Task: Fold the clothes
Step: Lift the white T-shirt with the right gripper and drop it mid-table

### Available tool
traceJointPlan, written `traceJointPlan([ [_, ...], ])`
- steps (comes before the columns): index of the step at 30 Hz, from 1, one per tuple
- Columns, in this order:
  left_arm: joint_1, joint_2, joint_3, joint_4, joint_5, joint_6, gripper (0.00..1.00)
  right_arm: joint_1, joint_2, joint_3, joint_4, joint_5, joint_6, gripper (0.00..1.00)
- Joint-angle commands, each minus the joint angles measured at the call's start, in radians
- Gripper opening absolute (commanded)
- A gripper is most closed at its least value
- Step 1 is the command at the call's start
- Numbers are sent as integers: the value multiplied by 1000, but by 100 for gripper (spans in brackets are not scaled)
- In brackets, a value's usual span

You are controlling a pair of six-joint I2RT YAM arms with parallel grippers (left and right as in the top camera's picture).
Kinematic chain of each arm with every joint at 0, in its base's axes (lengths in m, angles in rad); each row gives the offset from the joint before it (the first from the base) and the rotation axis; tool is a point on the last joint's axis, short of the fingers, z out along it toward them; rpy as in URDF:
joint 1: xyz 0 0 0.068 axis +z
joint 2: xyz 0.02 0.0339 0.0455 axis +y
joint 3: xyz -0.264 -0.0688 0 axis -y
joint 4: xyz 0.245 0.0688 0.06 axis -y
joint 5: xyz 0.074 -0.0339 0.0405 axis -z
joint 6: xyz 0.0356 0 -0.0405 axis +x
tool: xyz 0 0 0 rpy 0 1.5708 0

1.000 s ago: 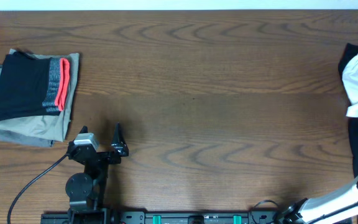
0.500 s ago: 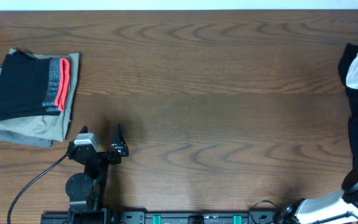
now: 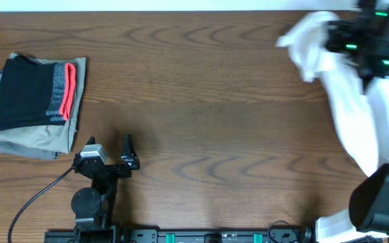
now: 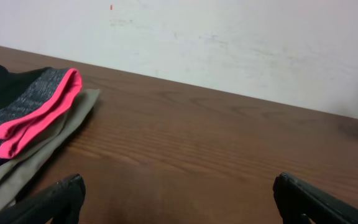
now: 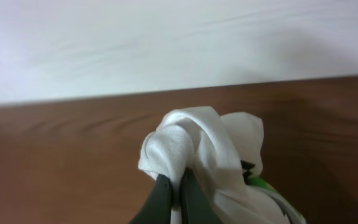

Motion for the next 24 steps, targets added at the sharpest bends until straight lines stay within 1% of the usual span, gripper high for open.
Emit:
traceJointPlan([
  [1,-4,-5,-15,-37,14,6,98,145,34,18,2,-37,47,1],
  [4,-4,-5,-15,-37,13,6,98,288,95,18,3,-38,91,1],
  [7,-4,-5,-15,-37,14,6,98,404,163,18,7,-38,105,1],
  [8,-4,-5,-15,-37,14,6,98,442,188,18,12,-37,105,3],
  [12,-4,-5,-15,-37,13,6,98,546,237,18,41,-11,104,4],
  [17,-4,-5,-15,-37,13,6,98,576,207,44,35,65,74,3],
  [20,-4,-5,-15,-37,13,6,98,565,167,79,-7,60,75,1],
  [24,-4,-5,-15,-37,13,6,98,580,113,119,-81,7,74,1],
])
